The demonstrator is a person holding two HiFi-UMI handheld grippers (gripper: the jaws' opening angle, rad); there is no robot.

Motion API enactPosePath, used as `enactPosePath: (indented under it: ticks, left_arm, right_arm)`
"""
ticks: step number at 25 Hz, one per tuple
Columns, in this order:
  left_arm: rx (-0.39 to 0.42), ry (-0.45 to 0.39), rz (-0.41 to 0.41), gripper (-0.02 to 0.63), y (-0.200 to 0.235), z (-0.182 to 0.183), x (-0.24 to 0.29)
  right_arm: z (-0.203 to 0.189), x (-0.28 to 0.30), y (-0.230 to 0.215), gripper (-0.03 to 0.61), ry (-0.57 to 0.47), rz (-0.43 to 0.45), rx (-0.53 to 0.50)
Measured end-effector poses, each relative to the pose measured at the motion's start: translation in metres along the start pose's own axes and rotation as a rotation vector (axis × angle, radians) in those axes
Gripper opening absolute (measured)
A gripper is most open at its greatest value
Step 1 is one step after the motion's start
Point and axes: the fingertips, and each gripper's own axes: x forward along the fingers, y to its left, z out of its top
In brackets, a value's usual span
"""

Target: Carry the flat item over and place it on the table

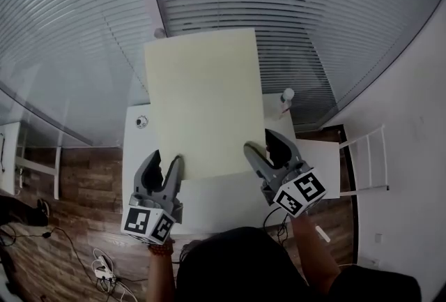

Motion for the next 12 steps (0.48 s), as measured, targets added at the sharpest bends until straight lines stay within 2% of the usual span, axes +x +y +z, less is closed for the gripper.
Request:
enactPosePath:
  ticks: [8, 12]
  left_arm:
    - [-0.041, 0.089, 0.025, 0.202, 0.016, -0.039, 0.010]
    - [-0.054, 0.134, 0.035, 0.202, 0.024, -0.060, 0.017]
  right_arm:
    - [-0.035, 0.015, -0.014, 0.241, 0.090, 0.008, 0.027]
    - [-0.060, 0.021, -0.025, 0.241, 0.135, 0.001, 0.074]
